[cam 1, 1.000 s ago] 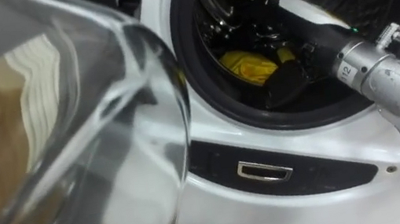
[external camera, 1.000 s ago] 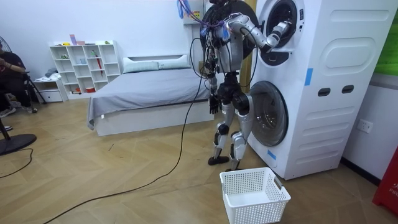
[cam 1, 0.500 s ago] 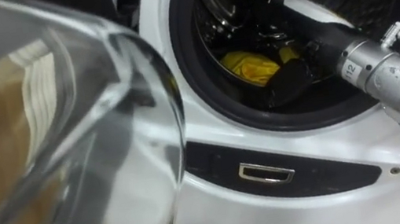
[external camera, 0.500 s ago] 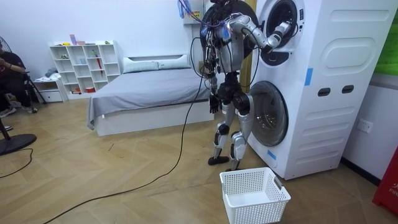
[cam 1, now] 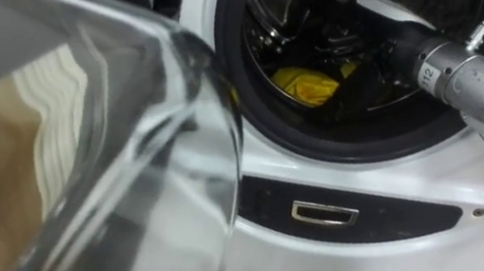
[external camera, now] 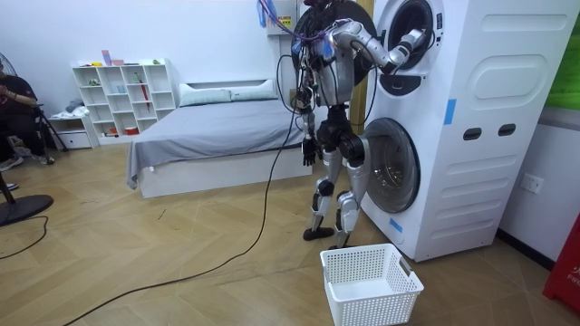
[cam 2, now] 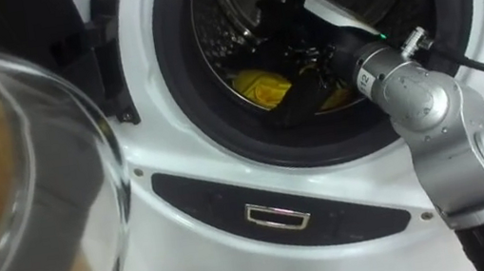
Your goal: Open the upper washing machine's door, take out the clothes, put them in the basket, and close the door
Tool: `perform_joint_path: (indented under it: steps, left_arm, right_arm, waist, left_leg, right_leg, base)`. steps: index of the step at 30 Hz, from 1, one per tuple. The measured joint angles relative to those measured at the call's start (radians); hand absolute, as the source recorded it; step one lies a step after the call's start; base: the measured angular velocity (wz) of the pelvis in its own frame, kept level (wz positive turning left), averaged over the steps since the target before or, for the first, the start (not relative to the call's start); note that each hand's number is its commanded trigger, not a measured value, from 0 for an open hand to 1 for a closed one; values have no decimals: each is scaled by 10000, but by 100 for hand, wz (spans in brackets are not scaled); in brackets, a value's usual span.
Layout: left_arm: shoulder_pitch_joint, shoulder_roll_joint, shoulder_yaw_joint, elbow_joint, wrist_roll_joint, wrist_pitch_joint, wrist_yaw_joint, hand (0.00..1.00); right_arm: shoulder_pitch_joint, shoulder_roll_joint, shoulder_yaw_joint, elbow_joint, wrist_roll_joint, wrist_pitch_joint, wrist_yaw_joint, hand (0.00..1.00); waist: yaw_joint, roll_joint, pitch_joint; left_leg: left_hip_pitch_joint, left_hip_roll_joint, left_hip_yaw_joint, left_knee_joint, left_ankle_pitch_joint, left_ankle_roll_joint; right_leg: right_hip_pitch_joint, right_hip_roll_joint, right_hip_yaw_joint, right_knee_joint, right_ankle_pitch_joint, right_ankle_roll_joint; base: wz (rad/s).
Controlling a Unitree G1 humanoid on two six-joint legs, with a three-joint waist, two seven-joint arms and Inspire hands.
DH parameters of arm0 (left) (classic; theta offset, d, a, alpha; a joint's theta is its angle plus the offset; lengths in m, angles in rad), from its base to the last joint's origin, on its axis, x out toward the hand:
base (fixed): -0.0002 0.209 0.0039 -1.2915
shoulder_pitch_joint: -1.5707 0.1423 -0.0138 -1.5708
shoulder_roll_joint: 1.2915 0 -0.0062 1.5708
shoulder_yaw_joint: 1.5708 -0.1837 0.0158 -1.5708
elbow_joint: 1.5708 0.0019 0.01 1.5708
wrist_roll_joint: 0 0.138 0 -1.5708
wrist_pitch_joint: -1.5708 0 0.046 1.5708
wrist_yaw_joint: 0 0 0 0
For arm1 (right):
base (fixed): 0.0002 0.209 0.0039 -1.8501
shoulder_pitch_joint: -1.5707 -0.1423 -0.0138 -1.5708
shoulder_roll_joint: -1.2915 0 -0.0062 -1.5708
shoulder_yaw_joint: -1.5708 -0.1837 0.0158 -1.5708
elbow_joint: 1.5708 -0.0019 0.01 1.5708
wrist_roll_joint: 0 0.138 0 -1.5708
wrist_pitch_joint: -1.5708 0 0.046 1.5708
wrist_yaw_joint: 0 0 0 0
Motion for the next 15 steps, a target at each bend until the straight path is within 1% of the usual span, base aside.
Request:
perform_joint_path:
  steps: [2, 8, 10, 12, 15]
  left_arm:
    - [1, 3, 10, -1, 8, 3, -14, 0]
    - [-48, 12, 3, -18, -13, 31, -15, 0]
    - [-103, 12, 2, -55, -13, 41, -1, 0]
    - [-216, 7, -5, -59, -38, 101, -2, 0]
    - [-298, 5, -4, -64, -89, 197, -12, 0]
  right_arm:
    - [-30, 0, -1, -11, -2, -2, 65, 0]
    - [-134, -6, 0, -42, 1, 49, 333, 0]
    - [-137, -5, 0, -51, -1, 113, 338, 0]
    - [-203, -5, 2, -34, -19, 255, 354, 0]
    - [-238, -5, 0, -60, -228, 403, 459, 0]
  waist:
    - [-79, 10, 7]
    - [-137, 30, 20]
    - [-138, 38, 25]
    - [-112, 73, 50]
    - [-99, 73, 58]
  left_leg:
    - [-22, -20, 5, 23, -18, 30]
    - [-10, -33, 83, 23, -59, 101]
    - [-10, -34, 70, 22, -58, 106]
    - [-12, -56, 70, 19, -52, 116]
    - [-23, -95, -35, 10, -54, 120]
  right_leg:
    - [-14, -12, 13, 0, 6, 35]
    - [-31, 1, 117, -9, 27, 93]
    - [-27, -5, 112, -5, 29, 98]
    - [-27, -13, 104, 4, 22, 113]
    - [-31, -74, 45, 14, -18, 166]
  base:
    - [2]
    - [-5]
    - [0]
    - [0]
    - [5]
